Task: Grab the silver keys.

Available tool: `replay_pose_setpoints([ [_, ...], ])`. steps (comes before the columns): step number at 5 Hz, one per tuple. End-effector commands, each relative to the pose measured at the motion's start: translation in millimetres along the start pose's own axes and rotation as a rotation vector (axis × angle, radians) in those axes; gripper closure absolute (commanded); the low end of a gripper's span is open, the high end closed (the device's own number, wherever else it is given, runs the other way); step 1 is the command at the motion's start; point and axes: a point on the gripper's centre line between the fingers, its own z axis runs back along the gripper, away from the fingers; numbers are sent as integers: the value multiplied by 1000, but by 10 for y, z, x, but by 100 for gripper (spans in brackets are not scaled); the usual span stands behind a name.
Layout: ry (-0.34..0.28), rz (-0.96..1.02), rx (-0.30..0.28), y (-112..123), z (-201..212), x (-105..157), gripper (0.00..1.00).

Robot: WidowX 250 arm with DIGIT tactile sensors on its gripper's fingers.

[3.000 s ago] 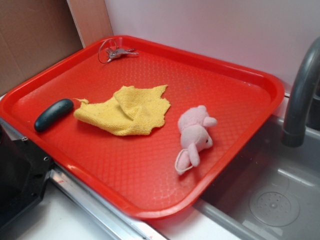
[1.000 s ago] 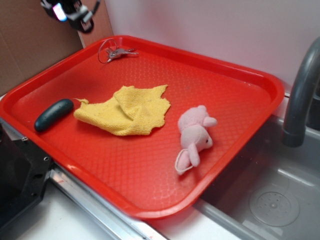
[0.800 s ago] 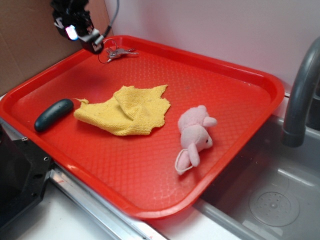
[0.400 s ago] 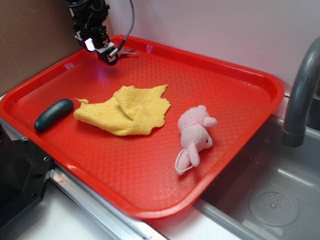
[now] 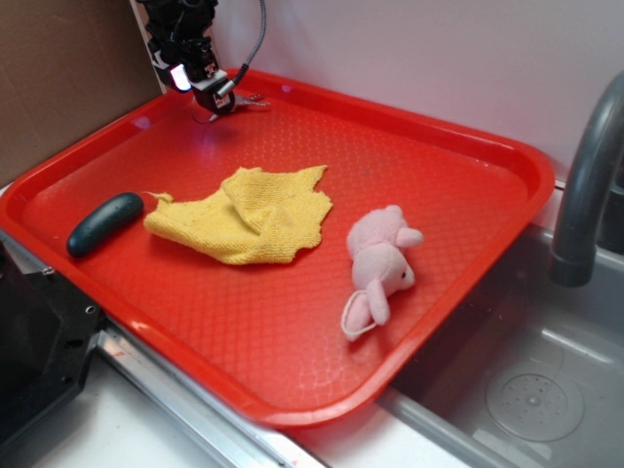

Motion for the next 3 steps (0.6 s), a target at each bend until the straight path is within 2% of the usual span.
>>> replay_pose_setpoints([
  [1,-54,-13,18,-21,158,205,0],
  [2,-49,17,12,-61,126,218,100],
  [3,-40,6,15,-106,93,223,100],
])
